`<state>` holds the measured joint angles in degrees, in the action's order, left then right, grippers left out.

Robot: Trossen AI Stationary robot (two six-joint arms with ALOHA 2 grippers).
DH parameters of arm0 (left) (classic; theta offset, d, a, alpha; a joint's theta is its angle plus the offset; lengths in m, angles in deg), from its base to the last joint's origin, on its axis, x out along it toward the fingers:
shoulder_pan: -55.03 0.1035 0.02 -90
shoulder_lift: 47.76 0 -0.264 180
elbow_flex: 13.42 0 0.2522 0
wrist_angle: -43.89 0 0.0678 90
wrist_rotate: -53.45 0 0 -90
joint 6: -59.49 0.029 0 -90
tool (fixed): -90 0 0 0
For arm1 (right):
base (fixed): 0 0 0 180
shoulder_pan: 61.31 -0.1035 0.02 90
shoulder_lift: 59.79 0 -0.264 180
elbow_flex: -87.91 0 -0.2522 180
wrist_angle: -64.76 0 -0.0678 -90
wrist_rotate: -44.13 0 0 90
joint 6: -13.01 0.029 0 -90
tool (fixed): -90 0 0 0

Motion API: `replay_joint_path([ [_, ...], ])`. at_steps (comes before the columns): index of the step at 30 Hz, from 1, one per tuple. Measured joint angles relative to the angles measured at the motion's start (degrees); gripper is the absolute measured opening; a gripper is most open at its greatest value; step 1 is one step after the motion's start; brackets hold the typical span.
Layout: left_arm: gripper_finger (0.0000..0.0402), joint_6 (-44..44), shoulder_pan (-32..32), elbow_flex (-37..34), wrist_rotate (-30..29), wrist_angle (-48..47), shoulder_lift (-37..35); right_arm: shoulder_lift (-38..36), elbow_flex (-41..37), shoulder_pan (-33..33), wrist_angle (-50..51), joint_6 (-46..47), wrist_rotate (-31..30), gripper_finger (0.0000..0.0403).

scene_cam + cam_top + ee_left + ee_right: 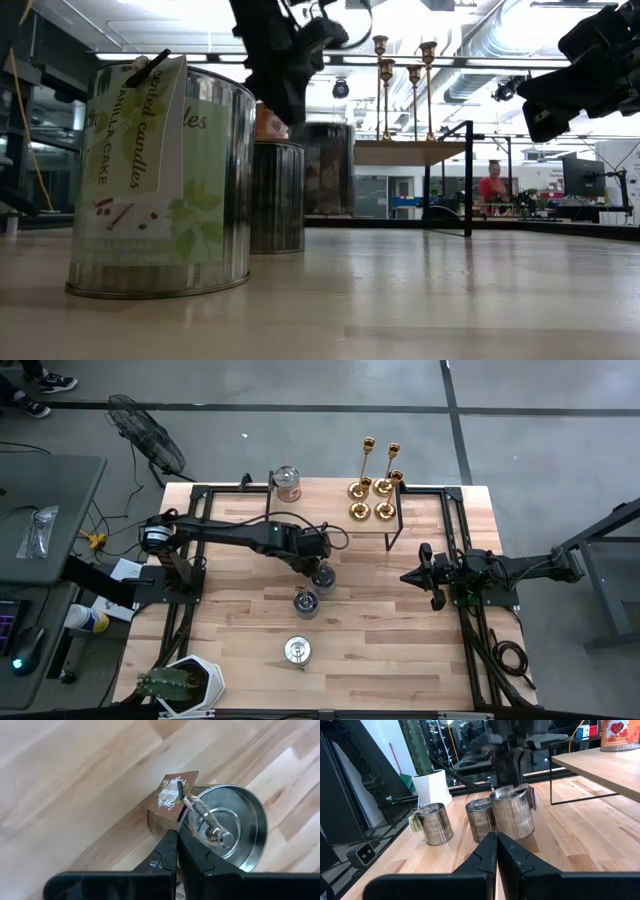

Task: Pick & Place candle stick holders
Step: Put the brown scented candle on the shelf

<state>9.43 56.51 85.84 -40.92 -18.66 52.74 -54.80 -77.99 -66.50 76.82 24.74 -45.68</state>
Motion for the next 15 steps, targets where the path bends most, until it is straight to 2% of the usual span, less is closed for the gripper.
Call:
replay_joint_path([
  [6,0.0,1.78,0.04,3.89,-1.1,-2.91,-0.1,0.0,0.0,-0.01,0.0,0.02,0.0,0.0004],
  [15,0.0,1.79,0.04,4.11,-1.39,-3.41,-0.1,0.0,-0.01,0.0,0.0,0.02,0.0,0.0004],
])
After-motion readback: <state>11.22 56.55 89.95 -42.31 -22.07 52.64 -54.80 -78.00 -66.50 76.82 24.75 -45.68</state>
